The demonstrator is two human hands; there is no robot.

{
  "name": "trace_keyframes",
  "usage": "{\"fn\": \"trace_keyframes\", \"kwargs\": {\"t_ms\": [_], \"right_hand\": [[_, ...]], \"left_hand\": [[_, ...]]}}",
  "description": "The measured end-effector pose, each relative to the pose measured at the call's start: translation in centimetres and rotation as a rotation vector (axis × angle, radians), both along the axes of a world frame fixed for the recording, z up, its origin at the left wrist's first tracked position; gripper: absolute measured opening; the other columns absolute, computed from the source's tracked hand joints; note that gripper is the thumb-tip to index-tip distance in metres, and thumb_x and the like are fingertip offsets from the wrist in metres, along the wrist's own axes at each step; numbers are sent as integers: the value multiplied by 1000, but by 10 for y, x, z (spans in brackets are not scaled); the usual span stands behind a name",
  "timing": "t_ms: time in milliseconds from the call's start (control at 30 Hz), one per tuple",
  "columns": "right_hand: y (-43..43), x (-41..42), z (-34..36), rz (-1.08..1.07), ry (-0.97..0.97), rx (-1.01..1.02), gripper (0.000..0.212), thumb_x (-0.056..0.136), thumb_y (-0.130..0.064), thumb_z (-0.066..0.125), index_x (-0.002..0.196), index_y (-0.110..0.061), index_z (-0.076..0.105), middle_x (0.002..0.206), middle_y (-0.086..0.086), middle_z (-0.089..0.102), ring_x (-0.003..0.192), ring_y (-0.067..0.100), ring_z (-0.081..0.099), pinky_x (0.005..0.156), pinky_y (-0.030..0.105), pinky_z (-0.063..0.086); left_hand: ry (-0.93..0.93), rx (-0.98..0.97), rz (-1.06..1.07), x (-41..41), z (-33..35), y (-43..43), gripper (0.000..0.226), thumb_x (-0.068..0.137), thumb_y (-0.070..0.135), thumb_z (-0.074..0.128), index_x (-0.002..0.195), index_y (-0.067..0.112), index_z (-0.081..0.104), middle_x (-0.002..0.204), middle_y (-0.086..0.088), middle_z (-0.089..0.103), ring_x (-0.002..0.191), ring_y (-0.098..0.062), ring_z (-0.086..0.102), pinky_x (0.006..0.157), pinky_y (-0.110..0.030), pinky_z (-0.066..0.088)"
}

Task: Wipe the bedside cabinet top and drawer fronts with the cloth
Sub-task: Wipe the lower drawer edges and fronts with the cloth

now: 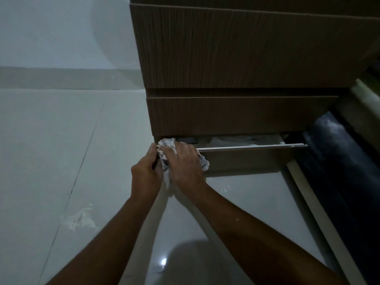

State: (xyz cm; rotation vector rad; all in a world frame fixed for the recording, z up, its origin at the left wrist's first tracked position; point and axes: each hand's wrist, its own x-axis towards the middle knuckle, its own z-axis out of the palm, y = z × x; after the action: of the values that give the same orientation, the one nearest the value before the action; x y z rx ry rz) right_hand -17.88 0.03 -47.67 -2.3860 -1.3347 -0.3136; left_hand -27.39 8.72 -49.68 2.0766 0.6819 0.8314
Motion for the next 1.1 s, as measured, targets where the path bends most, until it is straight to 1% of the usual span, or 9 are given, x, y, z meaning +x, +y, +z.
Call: {"fn": "trace_keyframes", "kwargs": {"t_ms": [67,133,367,567,633,700,800,933,1100], "right_hand": [[-14,8,-3,-32,4,-11,41,85,-37,53,120,-19,66,111,15,64,101,32,60,91,43,47],[-35,23,-7,-83,37,-53,54,79,-42,41,123,-20,64,117,16,62,106,35,58,94,46,44],[-113,87,-14,-241,-17,-34,48,77,-31,55,121,-17,67,120,18,63,110,37,58,99,43,35],[-178,119,4,-359,-21,52,45,84,-27,46,122,-12,65,128,15,61,121,31,49,108,49,36],[-201,133,10,-404,15,64,46,84,-24,45,125,-12,63,132,13,59,124,26,43,112,39,28],[-220,145,16,-458,38,57,48,85,-21,46,130,-15,60,136,8,57,128,21,40,115,27,19],[-232,155,22,-534,39,-57,47,91,-18,53,138,-19,53,143,5,51,136,21,39,119,30,19],[-229,162,32,-658,-3,-106,28,103,-37,36,115,-26,59,117,-1,63,110,16,59,102,35,45],[-225,160,41,-690,17,-33,30,99,-47,41,115,-30,60,105,-11,60,99,10,60,83,29,47]], "left_hand": [[12,51,-2,1,-3,1,54,93,0,66,145,7,52,133,-17,65,113,-25,68,101,-39,54],[-15,125,-23,1,-4,2,53,90,-1,69,141,3,55,138,-17,61,119,-24,66,103,-39,53],[-80,293,-35,6,-6,4,38,84,-4,74,122,-2,69,140,-15,56,102,-23,71,94,-36,56],[-63,312,-7,7,-8,5,37,86,-3,73,123,-1,70,141,-14,54,96,-22,68,91,-34,53],[-44,328,2,6,-8,4,37,86,-2,73,123,-3,69,141,-15,53,95,-22,66,92,-27,50],[-49,330,-3,6,-7,3,37,86,-3,72,122,-5,68,141,-18,53,96,-20,62,99,-8,42],[-53,253,5,7,-6,0,39,87,-2,71,126,-4,66,142,-17,51,107,-21,60,102,5,30],[-47,136,45,8,-4,-3,47,89,2,72,134,-4,59,135,-25,59,115,-24,59,101,6,29],[-52,131,28,8,-6,3,47,90,4,71,135,0,60,135,-21,60,121,-24,60,106,1,31]]}}
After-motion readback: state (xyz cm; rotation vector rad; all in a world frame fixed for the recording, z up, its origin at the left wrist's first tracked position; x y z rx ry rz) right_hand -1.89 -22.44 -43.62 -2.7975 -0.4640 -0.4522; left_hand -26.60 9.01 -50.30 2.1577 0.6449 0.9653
